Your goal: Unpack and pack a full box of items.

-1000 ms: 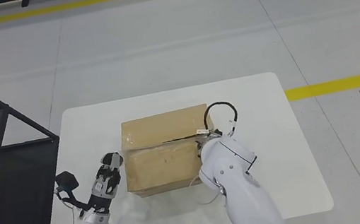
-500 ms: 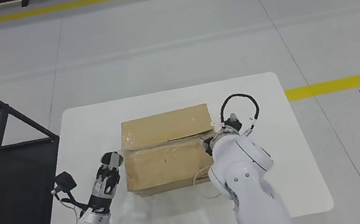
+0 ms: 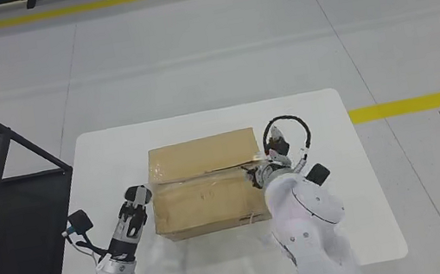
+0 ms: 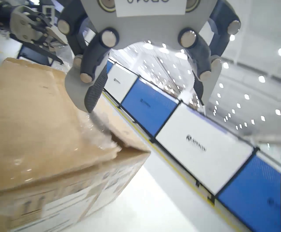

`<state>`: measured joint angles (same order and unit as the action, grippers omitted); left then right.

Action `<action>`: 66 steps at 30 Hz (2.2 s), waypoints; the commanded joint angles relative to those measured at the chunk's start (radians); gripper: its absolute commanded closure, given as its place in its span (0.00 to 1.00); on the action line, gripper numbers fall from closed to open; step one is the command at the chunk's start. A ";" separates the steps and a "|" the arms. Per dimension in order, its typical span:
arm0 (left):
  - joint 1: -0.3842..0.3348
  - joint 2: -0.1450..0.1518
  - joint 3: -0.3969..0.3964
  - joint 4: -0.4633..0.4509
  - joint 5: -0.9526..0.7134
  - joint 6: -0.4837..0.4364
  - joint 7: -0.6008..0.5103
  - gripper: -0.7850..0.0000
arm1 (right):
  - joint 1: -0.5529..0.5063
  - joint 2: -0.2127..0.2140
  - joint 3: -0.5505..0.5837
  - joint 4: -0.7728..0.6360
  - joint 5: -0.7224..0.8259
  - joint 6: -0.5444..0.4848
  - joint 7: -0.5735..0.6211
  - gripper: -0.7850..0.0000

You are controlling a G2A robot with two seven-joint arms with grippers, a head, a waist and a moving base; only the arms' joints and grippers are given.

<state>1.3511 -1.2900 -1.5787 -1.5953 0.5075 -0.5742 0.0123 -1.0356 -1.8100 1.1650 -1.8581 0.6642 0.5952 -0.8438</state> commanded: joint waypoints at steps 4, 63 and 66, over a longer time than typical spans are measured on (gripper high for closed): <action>0.000 0.001 0.003 0.000 -0.009 0.006 0.002 1.00 | -0.087 0.061 -0.089 -0.036 -0.476 0.042 0.402 0.00; -0.014 0.004 0.038 -0.019 -0.001 0.066 0.037 1.00 | -0.071 0.170 -0.435 0.071 -3.065 -0.027 1.659 0.00; -0.014 0.005 0.037 -0.019 -0.003 0.069 0.037 1.00 | -0.049 0.149 -0.459 0.116 -3.255 -0.143 1.834 0.00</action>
<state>1.3370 -1.2853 -1.5415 -1.6149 0.5051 -0.5062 0.0496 -1.0927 -1.6533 0.7115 -1.7572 -2.5121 0.4946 0.8593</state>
